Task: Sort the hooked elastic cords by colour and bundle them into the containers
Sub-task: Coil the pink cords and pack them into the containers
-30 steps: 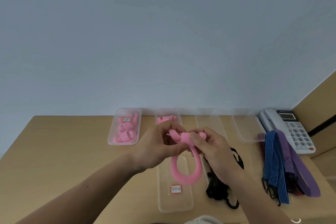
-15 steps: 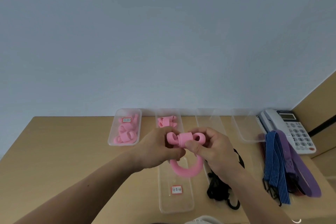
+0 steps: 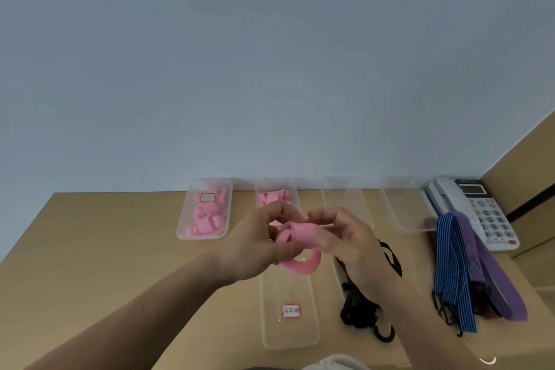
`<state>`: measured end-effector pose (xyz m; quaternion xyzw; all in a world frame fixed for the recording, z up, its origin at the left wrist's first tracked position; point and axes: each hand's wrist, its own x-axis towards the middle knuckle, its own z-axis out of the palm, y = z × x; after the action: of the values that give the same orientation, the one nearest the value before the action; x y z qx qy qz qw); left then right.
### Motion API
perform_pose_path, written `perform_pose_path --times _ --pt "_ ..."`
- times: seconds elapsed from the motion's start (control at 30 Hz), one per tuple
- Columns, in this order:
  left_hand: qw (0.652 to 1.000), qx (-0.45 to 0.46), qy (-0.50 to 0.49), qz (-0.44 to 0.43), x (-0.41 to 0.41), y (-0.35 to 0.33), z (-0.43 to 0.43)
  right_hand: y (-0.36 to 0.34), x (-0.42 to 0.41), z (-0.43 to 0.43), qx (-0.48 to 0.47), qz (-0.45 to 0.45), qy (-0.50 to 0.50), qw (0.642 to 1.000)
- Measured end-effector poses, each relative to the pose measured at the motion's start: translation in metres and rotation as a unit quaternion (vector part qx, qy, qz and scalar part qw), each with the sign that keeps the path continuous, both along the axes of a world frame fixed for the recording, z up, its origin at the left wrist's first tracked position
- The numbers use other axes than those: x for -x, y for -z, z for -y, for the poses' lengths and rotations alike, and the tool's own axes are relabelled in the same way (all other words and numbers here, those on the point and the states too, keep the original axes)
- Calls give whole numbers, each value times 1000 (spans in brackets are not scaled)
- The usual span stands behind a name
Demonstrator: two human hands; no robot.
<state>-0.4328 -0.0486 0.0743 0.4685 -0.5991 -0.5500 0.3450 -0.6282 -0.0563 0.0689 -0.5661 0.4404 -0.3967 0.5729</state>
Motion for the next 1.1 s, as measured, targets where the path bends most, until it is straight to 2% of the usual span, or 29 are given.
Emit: perform_pose_path --times 0.23,0.5,0.93,1.1 --pt "998 43 7 34 3 1 -5 0 -6 -3 -59 -18 -4 998" --pt "999 -37 -29 -4 1 1 -7 -2 -3 -5 -27 -20 31 999" --pt "986 69 -145 -42 13 6 -7 6 -4 2 -42 40 118 991" --pt "989 52 -138 -23 9 6 -5 10 -5 3 -51 52 120 990"
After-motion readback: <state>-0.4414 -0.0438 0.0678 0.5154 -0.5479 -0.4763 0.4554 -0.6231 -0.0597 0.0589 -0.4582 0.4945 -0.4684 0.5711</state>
